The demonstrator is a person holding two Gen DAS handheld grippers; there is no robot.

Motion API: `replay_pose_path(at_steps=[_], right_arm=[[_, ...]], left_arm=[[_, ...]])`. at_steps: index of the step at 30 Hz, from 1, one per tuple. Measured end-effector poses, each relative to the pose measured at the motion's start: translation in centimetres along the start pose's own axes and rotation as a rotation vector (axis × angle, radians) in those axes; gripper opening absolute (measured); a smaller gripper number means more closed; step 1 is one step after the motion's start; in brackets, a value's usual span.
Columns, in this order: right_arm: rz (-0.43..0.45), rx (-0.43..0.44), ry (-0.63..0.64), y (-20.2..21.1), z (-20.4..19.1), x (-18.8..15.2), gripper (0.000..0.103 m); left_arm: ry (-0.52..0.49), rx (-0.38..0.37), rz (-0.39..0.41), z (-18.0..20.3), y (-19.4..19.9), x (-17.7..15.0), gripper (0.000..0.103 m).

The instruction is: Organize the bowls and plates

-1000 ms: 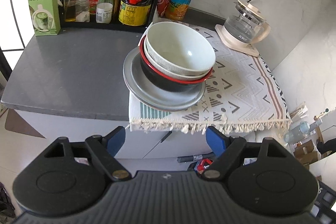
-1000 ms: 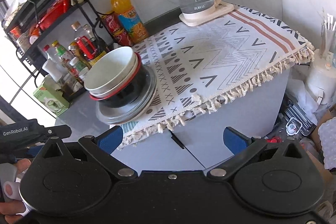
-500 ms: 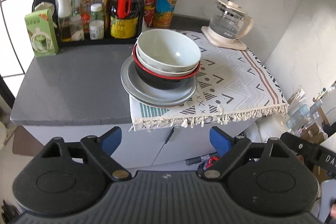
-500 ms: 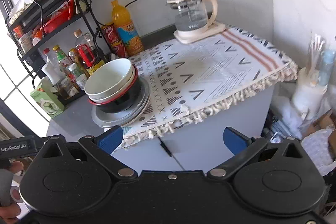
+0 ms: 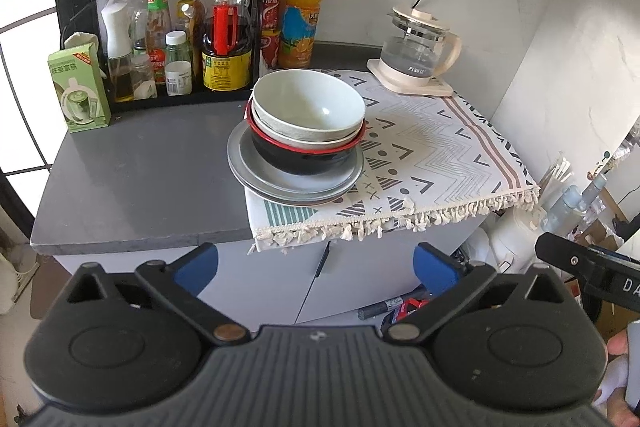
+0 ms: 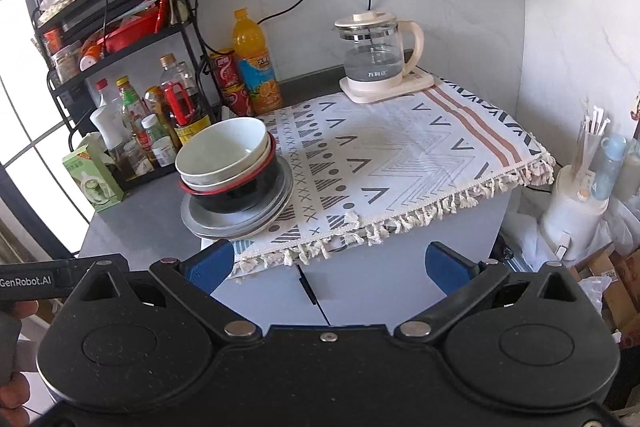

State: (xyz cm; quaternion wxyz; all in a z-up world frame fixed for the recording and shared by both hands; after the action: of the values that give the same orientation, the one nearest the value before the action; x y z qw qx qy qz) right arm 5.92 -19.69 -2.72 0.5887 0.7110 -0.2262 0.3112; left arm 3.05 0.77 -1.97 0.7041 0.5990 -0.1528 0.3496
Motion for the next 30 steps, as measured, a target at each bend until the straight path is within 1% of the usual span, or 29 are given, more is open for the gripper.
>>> replay_pose_path(at_steps=[12,20,30], right_arm=[[0.0,0.003,0.031,1.3,-0.9,-0.6,0.103],[0.006,0.025,0.031,2.1,-1.2,-1.0,0.103],[0.011,0.017,0.03,2.1,-1.0,-0.8,0.103]], left_arm=[[-0.014,0.018,0.022,-1.3,1.9,-0.9,0.103],[-0.031,0.025,0.033,-1.5,2.9,-1.4,0.103],[-0.031,0.021,0.038,-1.4,3.3,-1.2,0.103]])
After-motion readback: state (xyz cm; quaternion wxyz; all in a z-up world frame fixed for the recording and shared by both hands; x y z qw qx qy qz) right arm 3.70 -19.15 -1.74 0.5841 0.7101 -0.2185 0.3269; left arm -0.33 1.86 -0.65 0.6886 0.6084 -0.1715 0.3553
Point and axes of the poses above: each gripper's, at about its wrist camera, not at the fingertips, and y roughly against the way its jaws point, z to its right, x to its top, the point moved 2 cm from there along -y, roughly the way its jaws point, and after that the axes turned 7 degrees about -x, right-handed, at the moved point
